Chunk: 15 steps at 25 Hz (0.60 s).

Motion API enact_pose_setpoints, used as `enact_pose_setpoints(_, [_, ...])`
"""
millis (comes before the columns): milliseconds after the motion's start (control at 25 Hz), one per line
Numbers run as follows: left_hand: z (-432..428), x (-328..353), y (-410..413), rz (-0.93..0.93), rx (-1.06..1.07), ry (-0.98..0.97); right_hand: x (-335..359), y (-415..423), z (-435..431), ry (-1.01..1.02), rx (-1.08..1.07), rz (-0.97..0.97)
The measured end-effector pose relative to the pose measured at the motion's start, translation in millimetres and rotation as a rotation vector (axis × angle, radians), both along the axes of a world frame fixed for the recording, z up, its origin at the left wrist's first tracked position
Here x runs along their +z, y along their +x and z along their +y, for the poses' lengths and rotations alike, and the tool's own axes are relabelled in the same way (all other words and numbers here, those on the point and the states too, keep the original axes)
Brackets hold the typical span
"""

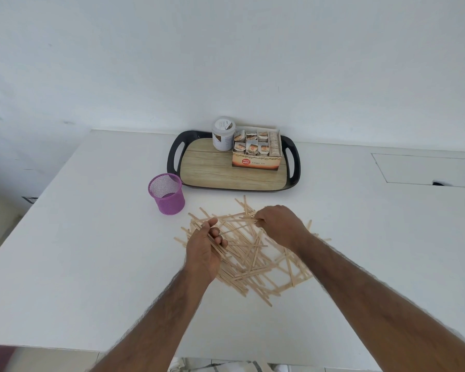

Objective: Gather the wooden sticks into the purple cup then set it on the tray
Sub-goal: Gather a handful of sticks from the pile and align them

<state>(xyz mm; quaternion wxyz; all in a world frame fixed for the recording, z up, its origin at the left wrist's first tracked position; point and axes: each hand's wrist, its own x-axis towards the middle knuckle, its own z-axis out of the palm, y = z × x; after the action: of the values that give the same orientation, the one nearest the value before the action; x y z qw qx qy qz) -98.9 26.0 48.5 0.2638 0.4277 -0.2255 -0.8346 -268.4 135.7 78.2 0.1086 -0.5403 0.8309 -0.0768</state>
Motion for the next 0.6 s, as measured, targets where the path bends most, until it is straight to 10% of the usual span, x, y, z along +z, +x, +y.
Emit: enact_pose_setpoints(600, [13, 4, -23, 0.195, -0.056, -0.026, 46, 44, -24, -0.086, -0.221, -0.339])
